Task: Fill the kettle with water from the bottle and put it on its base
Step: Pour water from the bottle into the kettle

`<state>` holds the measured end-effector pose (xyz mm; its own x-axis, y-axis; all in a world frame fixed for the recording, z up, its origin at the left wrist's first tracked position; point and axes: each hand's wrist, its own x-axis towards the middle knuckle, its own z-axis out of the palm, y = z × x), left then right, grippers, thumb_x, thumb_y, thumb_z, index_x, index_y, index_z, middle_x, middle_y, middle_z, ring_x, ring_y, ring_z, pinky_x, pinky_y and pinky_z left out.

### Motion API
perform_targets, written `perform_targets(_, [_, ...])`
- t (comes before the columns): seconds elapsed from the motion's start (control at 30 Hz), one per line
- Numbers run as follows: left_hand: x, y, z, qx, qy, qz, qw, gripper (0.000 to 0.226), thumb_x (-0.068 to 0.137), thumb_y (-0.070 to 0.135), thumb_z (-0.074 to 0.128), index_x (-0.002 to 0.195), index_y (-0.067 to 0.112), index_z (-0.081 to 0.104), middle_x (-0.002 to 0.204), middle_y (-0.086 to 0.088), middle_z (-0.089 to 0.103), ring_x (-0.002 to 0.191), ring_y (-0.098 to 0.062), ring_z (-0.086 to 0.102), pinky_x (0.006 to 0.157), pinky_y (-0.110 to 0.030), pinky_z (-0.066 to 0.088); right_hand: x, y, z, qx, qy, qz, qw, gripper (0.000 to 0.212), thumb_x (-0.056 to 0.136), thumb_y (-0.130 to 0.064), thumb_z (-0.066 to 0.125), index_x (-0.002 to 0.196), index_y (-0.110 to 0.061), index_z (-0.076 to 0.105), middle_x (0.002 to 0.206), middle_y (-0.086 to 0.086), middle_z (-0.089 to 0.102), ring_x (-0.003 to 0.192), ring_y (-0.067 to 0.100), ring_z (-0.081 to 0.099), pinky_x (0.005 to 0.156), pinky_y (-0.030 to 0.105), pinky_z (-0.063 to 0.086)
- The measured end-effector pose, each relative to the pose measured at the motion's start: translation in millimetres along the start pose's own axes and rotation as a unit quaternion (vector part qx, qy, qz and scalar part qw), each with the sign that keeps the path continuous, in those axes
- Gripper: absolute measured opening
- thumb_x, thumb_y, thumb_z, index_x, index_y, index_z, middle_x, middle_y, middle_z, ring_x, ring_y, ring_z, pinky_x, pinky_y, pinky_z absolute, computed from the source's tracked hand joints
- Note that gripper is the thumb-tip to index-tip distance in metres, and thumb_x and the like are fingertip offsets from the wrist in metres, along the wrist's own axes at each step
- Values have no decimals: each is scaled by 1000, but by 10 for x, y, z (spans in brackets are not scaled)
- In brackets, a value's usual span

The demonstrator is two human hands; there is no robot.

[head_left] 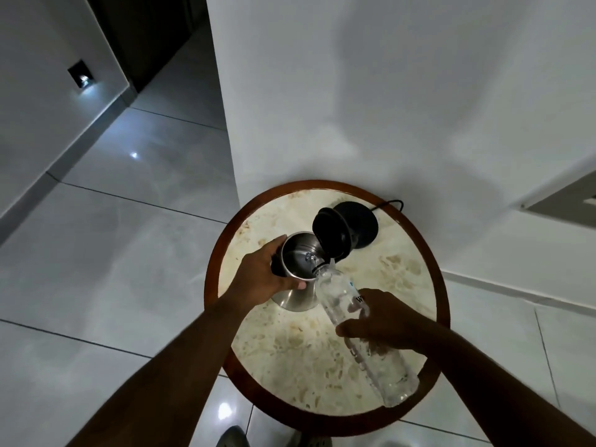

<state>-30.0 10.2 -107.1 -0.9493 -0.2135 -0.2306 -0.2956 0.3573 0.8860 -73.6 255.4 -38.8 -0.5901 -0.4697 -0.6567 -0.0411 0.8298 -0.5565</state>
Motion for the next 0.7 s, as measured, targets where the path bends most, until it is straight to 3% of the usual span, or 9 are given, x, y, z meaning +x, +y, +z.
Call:
perform_targets(0.1, [13,-24,5,-3,-3,-2,1000,98,49,31,95,136,31,50,102,45,46,92,24,44,70,9,32,24,-1,-33,8,-24,7,1000,43,64,-51,76,92,-23,60,87,3,73,74,17,72,68,36,62])
perform_targets(0.17, [22,-38,0,-4,-3,-4,1000,99,49,32,95,136,31,50,101,46,46,90,26,44,68,9,32,31,-9,-56,19,-35,12,999,46,65,-50,76,96,-19,61,90,8,75,78,23,73,74,44,61])
perform_targets(0.37, [59,-66,0,-4,-11,-12,1000,100,50,35,94,138,32,46,115,30,51,108,2,47,69,7,35,33,-15,-138,2,-40,1,999,45,65,-52,75,92,-18,64,88,8,75,76,23,73,75,44,61])
perform_targets(0.5, [73,-92,8,-8,-10,-11,1000,100,51,34,94,138,31,46,118,26,53,111,-1,47,68,6,36,25,-7,-186,-21,-46,-12,999,46,67,-51,74,94,-15,64,88,9,75,76,23,73,76,41,61])
perform_targets(0.6, [80,-96,15,-11,-13,-15,1000,101,51,33,94,140,31,45,130,15,56,115,-3,46,77,0,34,29,-13,-202,-47,-42,-26,998,47,70,-52,72,94,-13,63,89,7,74,79,21,71,80,39,59])
perform_targets(0.7, [86,-95,18,-12,-15,-16,1000,101,52,32,94,140,31,45,132,13,56,117,-4,45,80,-3,34,34,-6,-198,-37,-45,-20,998,42,70,-51,72,88,-14,63,80,6,73,69,20,71,71,33,60])
